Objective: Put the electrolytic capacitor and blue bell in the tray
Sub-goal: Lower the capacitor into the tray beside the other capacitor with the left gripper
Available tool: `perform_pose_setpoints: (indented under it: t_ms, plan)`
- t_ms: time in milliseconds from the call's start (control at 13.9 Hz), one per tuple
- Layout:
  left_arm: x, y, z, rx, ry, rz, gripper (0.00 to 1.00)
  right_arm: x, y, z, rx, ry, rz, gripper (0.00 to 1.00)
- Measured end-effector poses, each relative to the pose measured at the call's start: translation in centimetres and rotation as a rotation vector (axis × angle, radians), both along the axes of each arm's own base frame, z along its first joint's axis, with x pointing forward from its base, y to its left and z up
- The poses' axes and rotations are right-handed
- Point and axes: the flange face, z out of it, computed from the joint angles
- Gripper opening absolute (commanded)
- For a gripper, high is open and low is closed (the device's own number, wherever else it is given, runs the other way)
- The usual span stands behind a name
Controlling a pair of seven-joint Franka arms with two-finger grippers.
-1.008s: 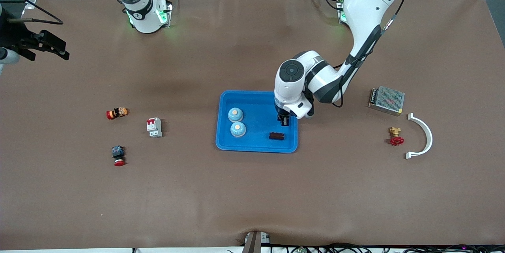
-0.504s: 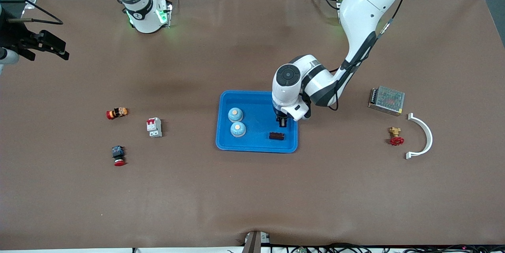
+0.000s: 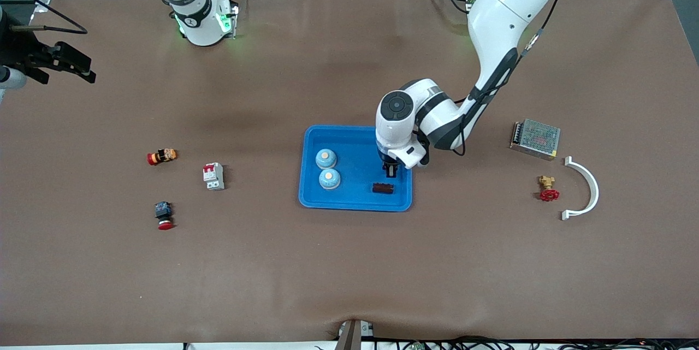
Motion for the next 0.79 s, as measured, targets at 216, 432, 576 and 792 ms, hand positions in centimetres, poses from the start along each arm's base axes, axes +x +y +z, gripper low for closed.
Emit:
perform_pose_setpoints:
  t_ms: [216,432,576,792]
  plan:
    - [0.01,-0.07,-0.06,-0.004,-0.002,-0.001,0.00,0.00,0.00,0.00,0.000,0.000,0.000,1.00]
    - [-0.02,-0.12,-0.30,0.002,-0.016,-0.020,0.05,0.00,0.00,0.00,0.000,0.000,0.000,1.00]
    - [-0.06,-0.12,-0.57,0.007,-0.019,-0.030,0.35,0.00,0.00,0.00,0.000,0.000,0.000,1.00]
    - [-0.11,-0.14,-0.80,0.007,-0.018,-0.032,1.00,0.01,0.00,0.09,0.000,-0.002,0.000,1.00]
